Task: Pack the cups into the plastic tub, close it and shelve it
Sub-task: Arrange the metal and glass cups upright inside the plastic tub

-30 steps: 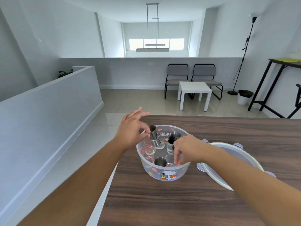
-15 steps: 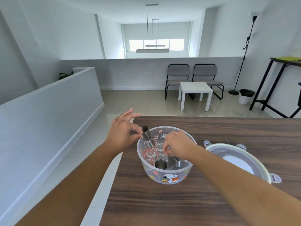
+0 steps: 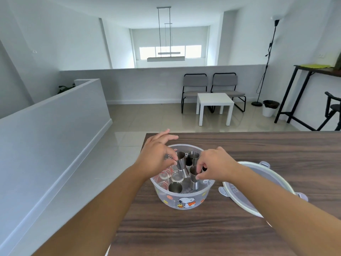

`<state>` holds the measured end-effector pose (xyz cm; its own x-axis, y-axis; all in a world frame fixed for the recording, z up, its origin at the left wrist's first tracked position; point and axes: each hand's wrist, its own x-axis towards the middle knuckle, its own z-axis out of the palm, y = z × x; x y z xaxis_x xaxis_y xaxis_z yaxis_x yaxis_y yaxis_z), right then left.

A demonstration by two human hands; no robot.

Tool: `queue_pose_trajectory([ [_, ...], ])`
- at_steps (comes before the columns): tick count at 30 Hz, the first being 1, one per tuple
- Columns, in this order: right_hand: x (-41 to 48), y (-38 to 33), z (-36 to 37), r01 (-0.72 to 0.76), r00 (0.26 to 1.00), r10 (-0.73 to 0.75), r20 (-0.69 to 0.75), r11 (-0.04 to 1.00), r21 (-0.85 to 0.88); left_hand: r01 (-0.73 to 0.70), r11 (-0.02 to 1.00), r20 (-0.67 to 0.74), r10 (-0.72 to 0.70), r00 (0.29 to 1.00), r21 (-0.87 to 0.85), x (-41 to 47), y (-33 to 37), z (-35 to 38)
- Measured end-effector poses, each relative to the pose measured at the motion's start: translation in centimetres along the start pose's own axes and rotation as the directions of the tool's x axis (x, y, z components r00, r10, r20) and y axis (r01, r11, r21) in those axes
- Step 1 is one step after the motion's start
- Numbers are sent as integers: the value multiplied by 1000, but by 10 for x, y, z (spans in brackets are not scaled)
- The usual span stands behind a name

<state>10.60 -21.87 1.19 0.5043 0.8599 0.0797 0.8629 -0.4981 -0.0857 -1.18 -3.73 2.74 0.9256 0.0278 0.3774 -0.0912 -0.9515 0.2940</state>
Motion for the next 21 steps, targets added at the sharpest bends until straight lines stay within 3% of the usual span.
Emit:
queue_pose_trajectory([
  [10,-3,-2,9,1,993,0,119,1000,-9,-46,999,112,43,993,22,3,5,31],
  [17,-4,-2,-3,-46,959,20,283,995,85,-14,1000,158,11,987,19,4,4,52],
  [21,-4,2,-14,-87,960,22,279,972,221,-2,1000,158,0,987,14,4,-2,45],
])
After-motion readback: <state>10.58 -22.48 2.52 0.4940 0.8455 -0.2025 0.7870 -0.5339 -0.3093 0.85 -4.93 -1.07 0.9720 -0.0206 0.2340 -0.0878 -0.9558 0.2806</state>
